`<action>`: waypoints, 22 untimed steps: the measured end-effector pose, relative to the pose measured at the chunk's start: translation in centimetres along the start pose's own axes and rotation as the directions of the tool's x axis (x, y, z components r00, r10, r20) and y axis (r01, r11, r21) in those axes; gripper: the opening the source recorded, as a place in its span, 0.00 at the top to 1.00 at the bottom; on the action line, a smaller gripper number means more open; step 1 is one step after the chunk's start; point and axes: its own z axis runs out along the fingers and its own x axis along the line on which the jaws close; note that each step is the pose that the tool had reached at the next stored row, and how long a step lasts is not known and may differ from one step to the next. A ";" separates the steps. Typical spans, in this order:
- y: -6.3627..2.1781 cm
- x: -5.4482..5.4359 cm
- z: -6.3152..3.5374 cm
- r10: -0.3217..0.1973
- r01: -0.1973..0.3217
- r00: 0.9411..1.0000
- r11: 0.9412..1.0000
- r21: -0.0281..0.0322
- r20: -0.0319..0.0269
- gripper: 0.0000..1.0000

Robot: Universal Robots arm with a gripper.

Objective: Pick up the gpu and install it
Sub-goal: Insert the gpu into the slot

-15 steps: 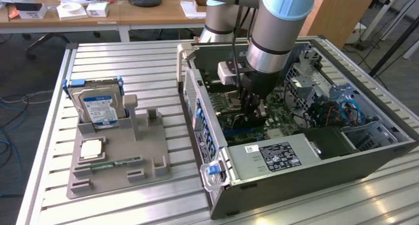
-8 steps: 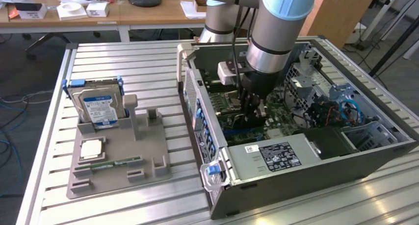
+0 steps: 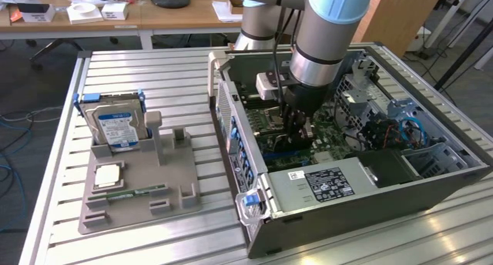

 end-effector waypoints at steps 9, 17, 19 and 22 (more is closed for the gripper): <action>0.00 0.0 0.10 0.000 0.000 1.000 1.000 0.000 0.000 0.74; 0.00 0.0 0.13 0.000 0.000 1.000 1.000 0.000 0.000 0.74; 0.00 0.0 0.13 0.000 0.000 1.000 1.000 0.000 0.000 0.74; 0.00 0.0 0.12 0.000 0.000 1.000 1.000 0.000 0.001 0.74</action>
